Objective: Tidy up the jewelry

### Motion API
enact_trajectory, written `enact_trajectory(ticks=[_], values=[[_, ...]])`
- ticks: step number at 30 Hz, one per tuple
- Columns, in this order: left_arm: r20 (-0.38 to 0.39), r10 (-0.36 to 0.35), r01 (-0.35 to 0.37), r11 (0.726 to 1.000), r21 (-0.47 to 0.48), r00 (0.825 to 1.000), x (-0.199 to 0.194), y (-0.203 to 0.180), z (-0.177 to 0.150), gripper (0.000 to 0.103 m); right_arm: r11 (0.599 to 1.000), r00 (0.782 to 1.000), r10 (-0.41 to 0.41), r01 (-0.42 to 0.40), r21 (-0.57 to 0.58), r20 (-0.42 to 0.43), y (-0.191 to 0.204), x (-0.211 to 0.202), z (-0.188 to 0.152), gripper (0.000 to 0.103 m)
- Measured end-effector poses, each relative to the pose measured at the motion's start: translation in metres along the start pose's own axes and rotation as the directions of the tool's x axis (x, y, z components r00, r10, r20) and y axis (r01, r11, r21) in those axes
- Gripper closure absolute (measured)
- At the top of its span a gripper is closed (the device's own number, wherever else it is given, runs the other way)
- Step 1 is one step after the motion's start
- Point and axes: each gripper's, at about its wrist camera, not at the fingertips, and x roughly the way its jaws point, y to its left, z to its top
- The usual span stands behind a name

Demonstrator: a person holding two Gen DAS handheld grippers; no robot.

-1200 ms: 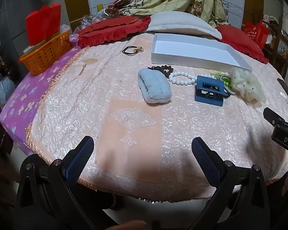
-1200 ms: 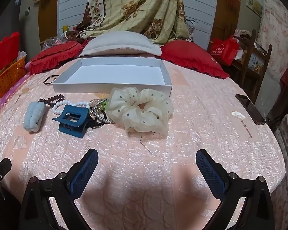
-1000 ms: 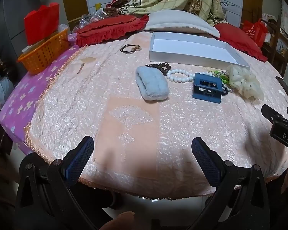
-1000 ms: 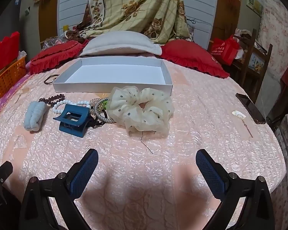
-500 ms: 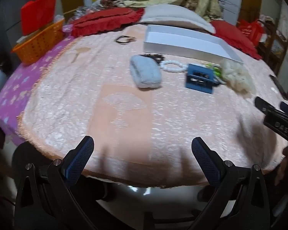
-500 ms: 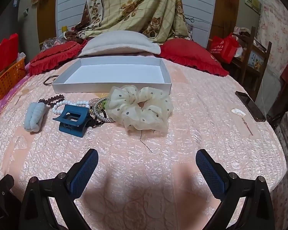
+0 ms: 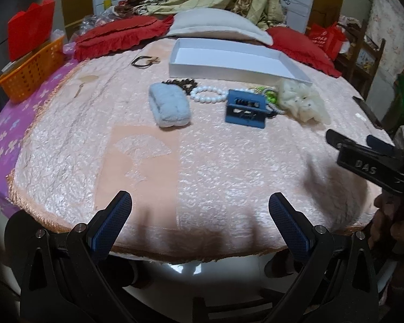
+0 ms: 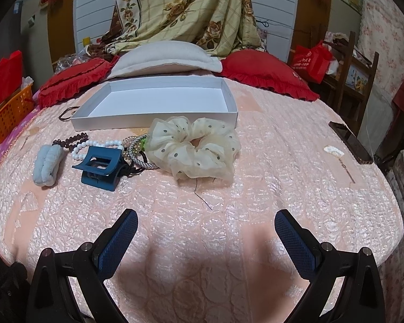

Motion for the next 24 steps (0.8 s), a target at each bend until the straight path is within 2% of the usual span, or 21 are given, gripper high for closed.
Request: enact_trajectory(ticks=[3, 8, 11, 19, 24], values=[[0.027, -0.012, 0.012, 1.000, 0.016, 1.000, -0.006, -0.003, 0.001, 0.001, 1.000, 1.000, -0.004, 0.004, -0.008, -0.001, 0.001, 0.000, 0.000, 0.002], [0.059, 0.057, -0.059, 0.998, 0.033, 0.997, -0.012, -0.005, 0.005, 0.001, 1.000, 1.000, 0.003, -0.003, -0.016, -0.002, 0.003, 0.000, 0.000, 0.002], [0.072, 0.076, -0.078, 0.997, 0.022, 0.994, -0.014, -0.002, 0.006, 0.001, 1.000, 1.000, 0.002, -0.002, -0.018, -0.003, 0.004, 0.000, -0.001, 0.002], [0.042, 0.158, -0.159, 0.987, 0.012, 0.987, -0.007, 0.002, 0.008, 0.001, 0.999, 1.000, 0.012, -0.011, -0.030, 0.006, 0.006, -0.003, -0.002, 0.002], [0.040, 0.174, -0.174, 0.985, 0.001, 0.984, -0.009, 0.005, 0.008, 0.001, 0.999, 0.999, 0.025, -0.025, -0.021, 0.021, 0.006, -0.006, -0.002, 0.002]])
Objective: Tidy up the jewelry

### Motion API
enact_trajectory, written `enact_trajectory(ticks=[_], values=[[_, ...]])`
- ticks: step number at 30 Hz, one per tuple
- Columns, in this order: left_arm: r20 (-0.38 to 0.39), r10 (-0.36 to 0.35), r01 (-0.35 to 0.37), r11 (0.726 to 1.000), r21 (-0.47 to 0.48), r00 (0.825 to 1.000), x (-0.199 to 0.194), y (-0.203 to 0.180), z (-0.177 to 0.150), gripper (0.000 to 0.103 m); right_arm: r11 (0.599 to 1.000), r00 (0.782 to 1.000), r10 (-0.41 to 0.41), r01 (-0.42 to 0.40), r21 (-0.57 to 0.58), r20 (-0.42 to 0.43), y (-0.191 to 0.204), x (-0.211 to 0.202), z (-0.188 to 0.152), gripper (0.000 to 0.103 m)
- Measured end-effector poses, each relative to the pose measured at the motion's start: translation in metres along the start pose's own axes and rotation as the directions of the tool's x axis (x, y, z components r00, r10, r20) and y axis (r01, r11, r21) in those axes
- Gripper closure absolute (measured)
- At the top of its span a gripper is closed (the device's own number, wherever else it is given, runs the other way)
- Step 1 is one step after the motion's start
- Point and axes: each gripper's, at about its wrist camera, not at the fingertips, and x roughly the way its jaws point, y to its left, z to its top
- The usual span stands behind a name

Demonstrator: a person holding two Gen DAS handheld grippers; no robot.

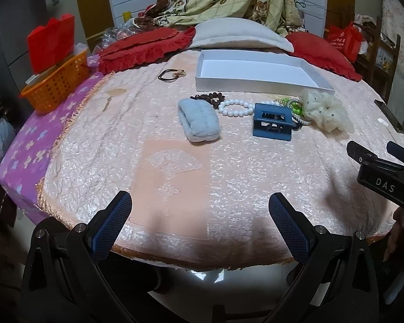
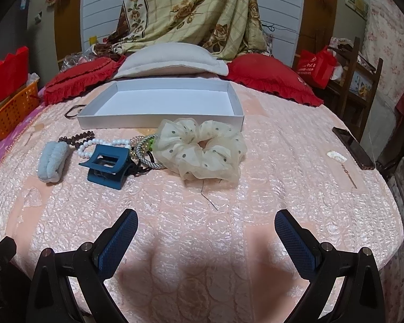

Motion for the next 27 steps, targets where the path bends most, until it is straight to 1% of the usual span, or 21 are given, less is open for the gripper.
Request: enact_trajectory(ticks=[3, 8, 10, 12, 14, 16, 20, 23, 27], values=[[-0.005, -0.002, 0.002, 1.000, -0.005, 1.000, 0.001, 0.001, 0.000, 0.001, 1.000, 1.000, 0.014, -0.014, 0.026, -0.014, -0.002, 0.002, 0.000, 0.002], [-0.016, 0.007, -0.007, 1.000, -0.010, 1.000, 0.004, 0.003, 0.001, 0.001, 0.994, 0.996, 0.067, -0.062, 0.092, -0.056, -0.008, 0.007, -0.002, 0.002], [-0.022, 0.009, -0.009, 1.000, -0.010, 1.000, 0.005, 0.003, 0.001, 0.001, 0.992, 0.995, 0.089, -0.083, 0.097, -0.055, -0.008, 0.007, -0.003, 0.002], [-0.034, 0.011, -0.011, 1.000, -0.008, 0.999, 0.008, 0.003, 0.000, 0.001, 0.992, 0.995, 0.092, -0.088, 0.088, -0.047, -0.006, 0.006, -0.004, 0.002], [-0.044, 0.009, -0.009, 1.000, -0.006, 0.999, 0.010, 0.002, -0.002, 0.001, 0.992, 0.994, 0.102, -0.099, 0.085, -0.039, -0.004, 0.004, -0.004, 0.005], [-0.053, -0.013, 0.013, 1.000, -0.006, 0.999, 0.012, 0.002, -0.003, 0.001, 0.991, 0.993, 0.108, -0.104, 0.089, -0.040, -0.005, 0.005, -0.005, 0.008], [-0.069, -0.031, 0.031, 0.999, 0.005, 0.997, 0.015, -0.002, -0.005, 0.001, 0.990, 0.993, 0.110, -0.105, 0.096, -0.046, -0.008, 0.007, -0.005, 0.011], [-0.039, -0.048, 0.047, 0.999, -0.006, 0.998, 0.010, 0.000, -0.003, 0.001, 0.987, 0.991, 0.122, -0.116, 0.107, -0.048, -0.011, 0.009, -0.005, 0.012], [0.013, -0.009, 0.010, 0.999, -0.031, 1.000, 0.006, 0.015, 0.010, 0.001, 0.984, 0.988, 0.147, -0.142, 0.105, -0.041, -0.017, 0.010, -0.001, 0.014]])
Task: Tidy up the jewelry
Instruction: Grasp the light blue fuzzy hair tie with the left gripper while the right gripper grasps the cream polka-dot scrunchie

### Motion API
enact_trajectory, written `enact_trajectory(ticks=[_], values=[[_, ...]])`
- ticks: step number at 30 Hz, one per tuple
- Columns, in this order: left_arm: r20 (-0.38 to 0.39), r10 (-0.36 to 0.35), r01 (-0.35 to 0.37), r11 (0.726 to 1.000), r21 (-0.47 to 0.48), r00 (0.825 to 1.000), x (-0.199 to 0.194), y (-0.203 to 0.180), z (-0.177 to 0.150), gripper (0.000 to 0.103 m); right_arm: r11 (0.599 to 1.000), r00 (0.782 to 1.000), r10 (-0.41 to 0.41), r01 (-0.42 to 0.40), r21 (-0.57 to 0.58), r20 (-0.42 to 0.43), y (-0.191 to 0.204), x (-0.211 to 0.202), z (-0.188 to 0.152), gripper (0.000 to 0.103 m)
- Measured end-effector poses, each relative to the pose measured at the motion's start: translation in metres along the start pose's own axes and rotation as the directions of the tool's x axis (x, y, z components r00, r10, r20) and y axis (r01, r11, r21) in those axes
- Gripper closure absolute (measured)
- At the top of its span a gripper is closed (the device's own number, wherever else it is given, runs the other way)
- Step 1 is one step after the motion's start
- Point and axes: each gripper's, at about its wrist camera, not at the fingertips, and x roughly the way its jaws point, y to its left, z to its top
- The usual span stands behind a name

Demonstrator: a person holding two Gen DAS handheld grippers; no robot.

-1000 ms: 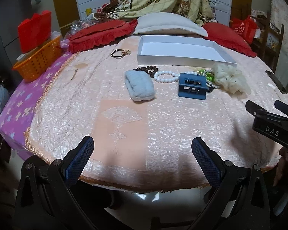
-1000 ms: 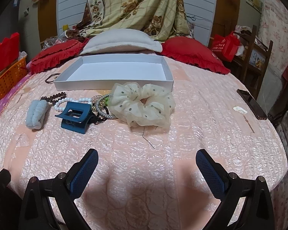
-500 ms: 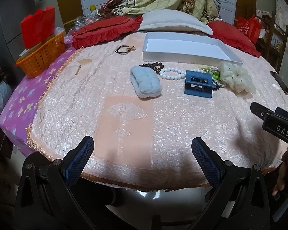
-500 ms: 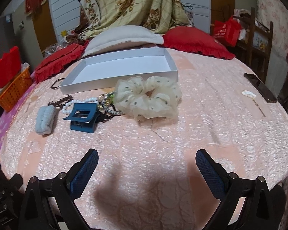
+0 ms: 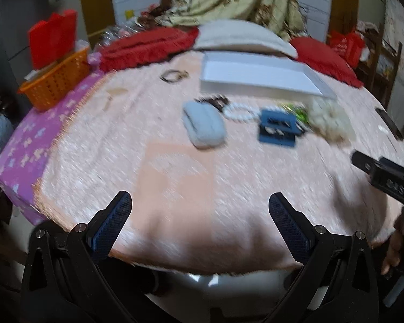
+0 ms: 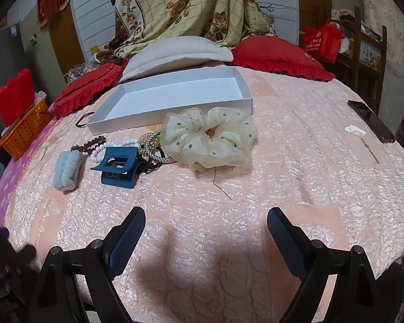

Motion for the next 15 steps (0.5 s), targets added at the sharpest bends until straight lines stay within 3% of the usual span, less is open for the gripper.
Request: enact_trajectory(ticks=[6, 15], values=[[-0.038, 0.022, -0.024, 0.999, -0.032, 0.999, 0.025, 0.029, 0.035, 0.001, 0.999, 0.998, 0.048, -0.048, -0.017, 0.028, -0.007, 0.003, 0.021, 0.021], [-0.102, -0.094, 0.079, 0.986, -0.148, 0.990, 0.080, 0.052, 0.079, 0.001, 0.992, 0.994, 0.105, -0.103, -0.069, 0.035, -0.004, 0.027, 0.056, 0.029]])
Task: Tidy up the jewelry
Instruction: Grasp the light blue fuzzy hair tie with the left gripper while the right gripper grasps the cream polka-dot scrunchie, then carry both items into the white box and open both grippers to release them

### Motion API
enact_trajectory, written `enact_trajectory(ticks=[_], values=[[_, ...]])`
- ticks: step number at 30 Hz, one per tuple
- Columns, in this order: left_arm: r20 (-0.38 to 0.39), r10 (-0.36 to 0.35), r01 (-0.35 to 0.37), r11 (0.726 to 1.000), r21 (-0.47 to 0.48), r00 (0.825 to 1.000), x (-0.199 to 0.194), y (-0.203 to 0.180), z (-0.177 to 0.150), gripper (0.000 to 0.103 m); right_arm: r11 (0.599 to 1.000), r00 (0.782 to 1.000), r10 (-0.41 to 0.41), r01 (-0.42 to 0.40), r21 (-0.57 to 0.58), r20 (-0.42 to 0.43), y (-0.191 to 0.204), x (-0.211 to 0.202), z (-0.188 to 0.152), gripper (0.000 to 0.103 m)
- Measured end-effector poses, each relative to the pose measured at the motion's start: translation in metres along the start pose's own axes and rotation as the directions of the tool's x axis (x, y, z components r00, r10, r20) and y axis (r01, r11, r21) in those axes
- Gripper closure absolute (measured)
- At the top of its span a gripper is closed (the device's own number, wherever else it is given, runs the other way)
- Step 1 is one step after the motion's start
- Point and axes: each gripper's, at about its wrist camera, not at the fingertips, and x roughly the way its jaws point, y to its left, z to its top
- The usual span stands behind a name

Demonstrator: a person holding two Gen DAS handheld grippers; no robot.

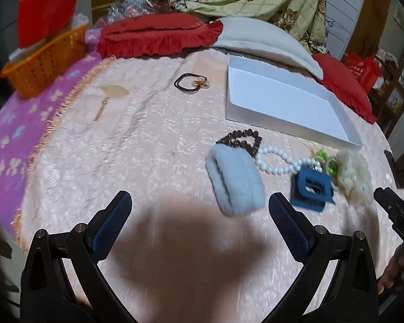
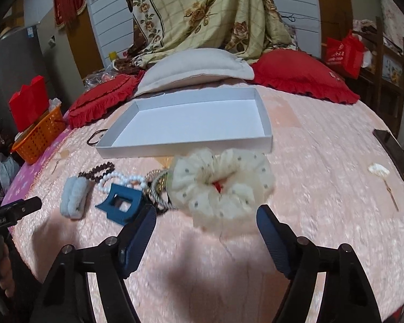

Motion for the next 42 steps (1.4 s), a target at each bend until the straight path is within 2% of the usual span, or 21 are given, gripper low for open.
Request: enact_trajectory(ticks=[6, 8, 15, 17, 18, 20, 22, 24, 27, 34, 39, 42], values=[[-0.062, -0.026, 0.024, 0.999, -0.027, 0.998, 0.032, 0.001, 0.012, 0.007, 0.998, 0.999, -0.019, 0.017, -0.053, -0.029, 0.006, 0.028, 0.010, 0.031], [-0.073, -0.020, 0.018, 0.999, -0.028, 0.997, 0.040, -0.002, 0.013, 0.007, 0.998, 0.998, -0.021, 0.018, -0.058, -0.055, 0.007, 0.040, 0.011, 0.042], [-0.080, -0.019, 0.019, 1.000, 0.003, 0.997, 0.054, -0.016, 0.015, 0.008, 0.997, 0.995, -0.025, 0.018, -0.078, -0.097, 0.011, 0.062, 0.007, 0.053], [-0.085, -0.024, 0.025, 1.000, 0.011, 0.996, 0.057, -0.019, 0.015, 0.020, 0.997, 0.994, -0.019, 0.012, -0.074, -0.103, 0.011, 0.064, 0.006, 0.062], [-0.091, -0.031, 0.032, 0.999, 0.015, 0.995, 0.058, -0.021, 0.014, 0.028, 0.998, 0.994, -0.016, 0.009, -0.069, -0.104, 0.010, 0.064, 0.006, 0.064], [-0.094, -0.052, 0.054, 0.998, 0.020, 0.994, 0.058, -0.024, 0.013, 0.046, 0.998, 0.994, -0.001, -0.005, -0.056, -0.109, 0.008, 0.063, 0.005, 0.076], [-0.093, -0.074, 0.077, 0.996, 0.033, 0.993, 0.055, -0.029, 0.012, 0.072, 0.999, 0.994, 0.017, -0.021, -0.038, -0.111, 0.005, 0.061, 0.005, 0.080], [-0.073, -0.052, 0.056, 0.997, 0.059, 0.996, 0.046, -0.035, 0.012, 0.079, 0.999, 0.994, 0.028, -0.031, -0.026, -0.106, 0.004, 0.057, 0.004, 0.082], [-0.063, -0.061, 0.065, 0.996, 0.067, 0.996, 0.033, -0.035, 0.012, 0.082, 0.999, 0.994, 0.050, -0.052, -0.017, -0.093, 0.002, 0.048, 0.004, 0.087], [-0.013, -0.111, 0.112, 0.992, 0.063, 0.994, -0.016, -0.029, 0.015, 0.082, 0.996, 0.995, 0.090, -0.090, -0.014, -0.034, 0.004, 0.015, 0.010, 0.088], [0.054, -0.170, 0.164, 0.982, 0.090, 0.984, -0.056, -0.032, 0.029, 0.082, 0.994, 0.994, 0.107, -0.107, -0.020, 0.008, 0.007, -0.007, 0.022, 0.088], [0.078, -0.194, 0.185, 0.977, 0.105, 0.978, -0.067, -0.037, 0.040, 0.082, 0.994, 0.994, 0.112, -0.112, -0.016, 0.021, 0.006, -0.013, 0.033, 0.088]])
